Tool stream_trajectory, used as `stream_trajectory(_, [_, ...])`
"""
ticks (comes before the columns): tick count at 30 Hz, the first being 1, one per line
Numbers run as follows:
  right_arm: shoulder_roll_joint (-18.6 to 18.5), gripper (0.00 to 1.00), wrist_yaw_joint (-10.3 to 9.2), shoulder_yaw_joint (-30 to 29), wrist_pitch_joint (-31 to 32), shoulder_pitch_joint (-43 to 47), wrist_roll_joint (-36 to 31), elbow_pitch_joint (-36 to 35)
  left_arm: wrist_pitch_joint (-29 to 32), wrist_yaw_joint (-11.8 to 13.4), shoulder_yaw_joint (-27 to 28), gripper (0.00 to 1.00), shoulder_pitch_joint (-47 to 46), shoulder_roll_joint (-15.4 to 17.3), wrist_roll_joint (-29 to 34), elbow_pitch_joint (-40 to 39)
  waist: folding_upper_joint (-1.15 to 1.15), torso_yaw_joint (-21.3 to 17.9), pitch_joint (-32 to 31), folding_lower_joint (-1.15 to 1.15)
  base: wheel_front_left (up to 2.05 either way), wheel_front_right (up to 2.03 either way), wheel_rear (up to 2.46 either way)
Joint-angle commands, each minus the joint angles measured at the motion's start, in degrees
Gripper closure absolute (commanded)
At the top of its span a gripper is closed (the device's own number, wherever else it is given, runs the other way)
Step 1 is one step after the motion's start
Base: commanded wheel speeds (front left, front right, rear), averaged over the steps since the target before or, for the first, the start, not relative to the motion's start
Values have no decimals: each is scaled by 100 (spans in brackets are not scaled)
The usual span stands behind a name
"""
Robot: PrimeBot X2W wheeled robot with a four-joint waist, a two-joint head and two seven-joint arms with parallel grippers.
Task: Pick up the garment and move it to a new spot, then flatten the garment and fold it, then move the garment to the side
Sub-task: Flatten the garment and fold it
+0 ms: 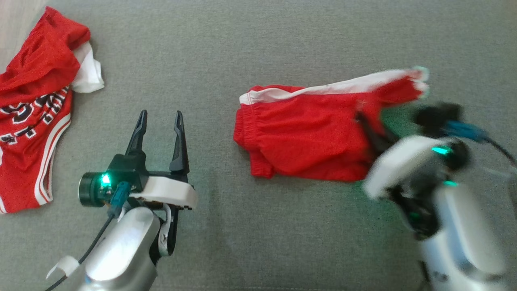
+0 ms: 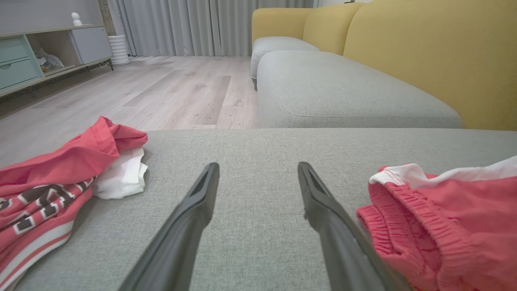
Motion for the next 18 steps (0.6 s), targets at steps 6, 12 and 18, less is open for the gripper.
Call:
stream_trajectory(6, [170,100,-10,1430,51,-490,391,-138,-1,-12,135,0,-179,93,16,-125,0,163,21,0,0,0,0])
stream_trajectory(12, [224,0,-10,2175,-112,-504,727,359,-25,-43,92,0,-188,31,0,-1,0,295,61,0,0,0,0])
stream_trajectory(18, [239,0,-10,2325,-1243,-551,1374,222,-22,-49,45,0,-218,21,15,135,0,286,98,0,0,0,0])
